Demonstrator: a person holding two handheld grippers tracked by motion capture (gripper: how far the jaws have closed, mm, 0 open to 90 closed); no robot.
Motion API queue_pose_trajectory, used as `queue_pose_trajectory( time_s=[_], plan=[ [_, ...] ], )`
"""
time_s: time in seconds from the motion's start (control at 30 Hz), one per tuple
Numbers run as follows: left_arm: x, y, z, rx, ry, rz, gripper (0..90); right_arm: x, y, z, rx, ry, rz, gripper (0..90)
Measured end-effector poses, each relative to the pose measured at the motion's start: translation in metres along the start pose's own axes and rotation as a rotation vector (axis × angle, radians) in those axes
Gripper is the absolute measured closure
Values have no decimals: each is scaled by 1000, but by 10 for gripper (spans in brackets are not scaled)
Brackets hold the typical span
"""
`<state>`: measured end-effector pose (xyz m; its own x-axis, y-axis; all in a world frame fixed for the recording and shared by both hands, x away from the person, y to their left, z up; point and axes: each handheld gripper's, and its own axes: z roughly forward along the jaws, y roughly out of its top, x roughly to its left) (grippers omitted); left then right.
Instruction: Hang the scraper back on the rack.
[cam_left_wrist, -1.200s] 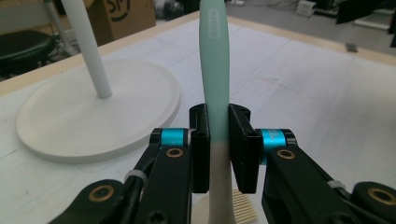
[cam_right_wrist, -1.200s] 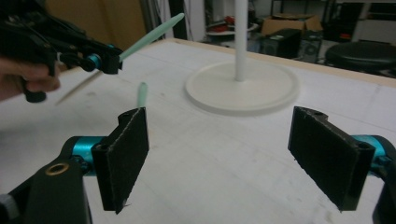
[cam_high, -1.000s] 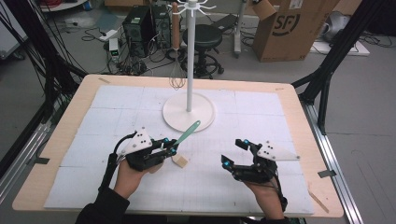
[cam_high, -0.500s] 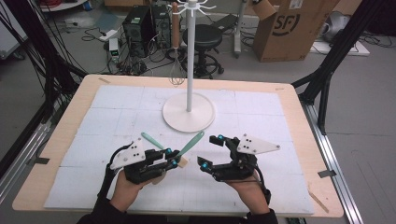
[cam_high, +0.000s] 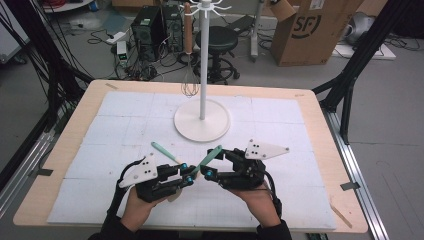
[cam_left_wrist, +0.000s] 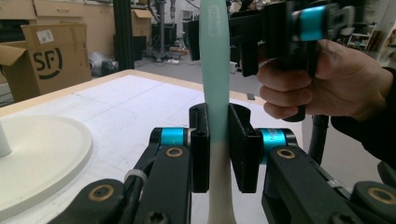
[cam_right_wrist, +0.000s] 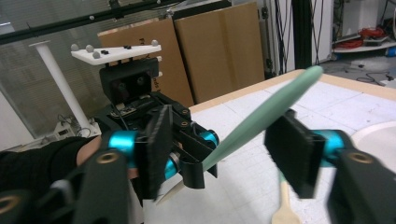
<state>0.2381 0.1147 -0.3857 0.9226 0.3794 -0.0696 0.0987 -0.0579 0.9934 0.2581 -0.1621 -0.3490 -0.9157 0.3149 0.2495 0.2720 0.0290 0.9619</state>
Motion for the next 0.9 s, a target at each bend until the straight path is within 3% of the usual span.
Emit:
queue_pose_trajectory(
  time_s=[0.23,0.43,0.57,0.67,0.7,0.77,0.9],
  plan=[
    [-6,0,1,-8,1,27,794,-1,1,-3,-37,26,46,743],
    [-7,1,-1,-19,7,37,793,1,3,-2,-38,27,78,775],
    [-6,2,-2,-25,-3,29,793,6,8,-1,-23,21,62,789],
    [-4,2,-1,-33,-44,-4,792,11,14,1,0,11,31,814],
    [-4,2,-1,-35,-57,-22,757,12,15,2,8,15,23,818],
    [-2,2,0,-28,-89,-53,606,14,19,2,33,16,-2,820],
    [0,3,-3,-26,-126,-56,520,16,25,2,78,25,-31,821]
  ],
)
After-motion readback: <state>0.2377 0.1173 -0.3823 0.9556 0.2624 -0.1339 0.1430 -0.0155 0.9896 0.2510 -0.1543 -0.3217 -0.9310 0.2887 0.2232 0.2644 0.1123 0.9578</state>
